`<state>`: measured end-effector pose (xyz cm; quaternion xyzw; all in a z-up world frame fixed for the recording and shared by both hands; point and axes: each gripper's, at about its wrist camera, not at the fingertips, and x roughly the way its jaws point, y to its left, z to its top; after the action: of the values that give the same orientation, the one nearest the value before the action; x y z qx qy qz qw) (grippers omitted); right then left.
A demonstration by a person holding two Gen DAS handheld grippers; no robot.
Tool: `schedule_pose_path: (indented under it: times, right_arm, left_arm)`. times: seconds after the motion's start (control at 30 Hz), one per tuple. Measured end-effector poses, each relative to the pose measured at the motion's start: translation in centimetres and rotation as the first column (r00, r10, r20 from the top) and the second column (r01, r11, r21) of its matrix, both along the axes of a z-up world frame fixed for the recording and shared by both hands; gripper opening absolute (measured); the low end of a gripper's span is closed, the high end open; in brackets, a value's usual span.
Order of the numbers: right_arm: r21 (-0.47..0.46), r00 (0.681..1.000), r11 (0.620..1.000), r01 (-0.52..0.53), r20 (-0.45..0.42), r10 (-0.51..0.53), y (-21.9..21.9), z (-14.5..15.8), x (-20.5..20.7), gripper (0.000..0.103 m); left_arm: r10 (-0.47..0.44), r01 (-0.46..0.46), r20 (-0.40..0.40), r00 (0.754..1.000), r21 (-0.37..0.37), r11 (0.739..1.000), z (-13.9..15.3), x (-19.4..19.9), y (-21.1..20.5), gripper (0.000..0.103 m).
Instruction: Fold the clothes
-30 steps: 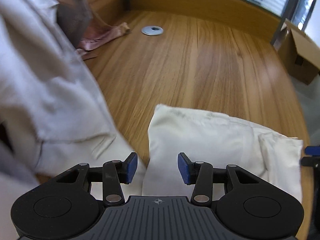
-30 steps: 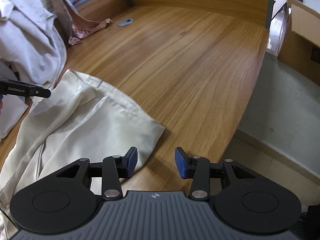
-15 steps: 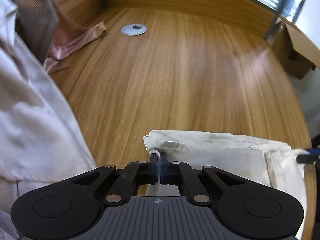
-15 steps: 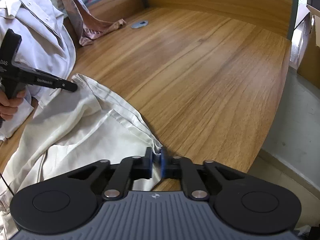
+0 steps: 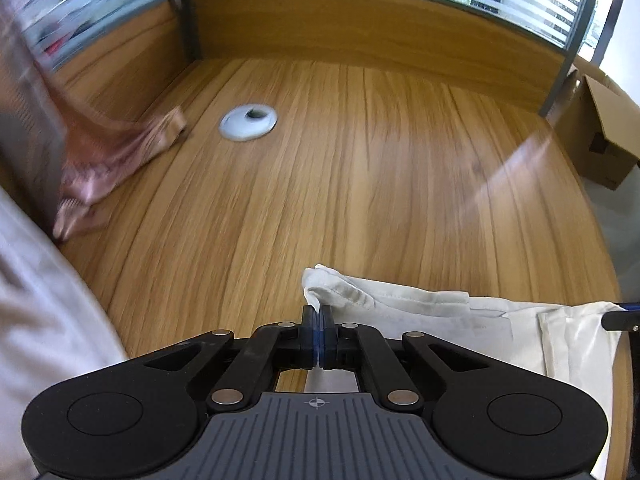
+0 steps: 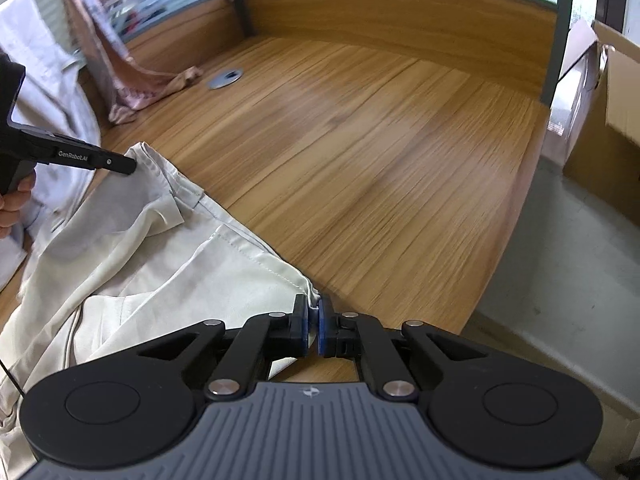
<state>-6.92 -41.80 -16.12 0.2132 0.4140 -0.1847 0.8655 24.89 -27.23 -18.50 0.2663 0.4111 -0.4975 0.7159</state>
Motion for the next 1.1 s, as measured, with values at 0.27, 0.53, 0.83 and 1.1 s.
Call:
schedule_pose_path:
  times: [0.27, 0.53, 0.83, 1.1]
  right_arm:
    - [-0.075, 1.000, 0.997, 0.012, -0.001, -0.012, -7.3, -0.1, 2.0, 0.005]
    - [-0.116, 0.999, 0.992, 0.039, 0.013, -0.038, -13.2, -0.3, 3.1, 0.006]
    - [-0.116, 0.998, 0.992, 0.059, 0.032, -0.056, -13.4, 1.9, 1.7, 0.029]
    - [-0.119, 0.999, 0.992, 0.036, 0.042, -0.031, -7.9, 5.8, -2.3, 0.034]
  left_arm:
    - [-0.060, 0.061, 0.023, 0.998, -0.023, 0.998, -0.3, 1.1, -7.9, 0.003]
    - [-0.077, 0.079, 0.048, 0.996, -0.026, 0.997, -0.9, 1.7, -13.8, 0.006]
    - [-0.049, 0.050, 0.057, 0.997, -0.013, 0.999, 1.6, 1.2, -12.2, 0.025]
    - [-0.030, 0.035, 0.086, 0.996, -0.050, 0.998, 6.4, -1.6, -3.5, 0.027]
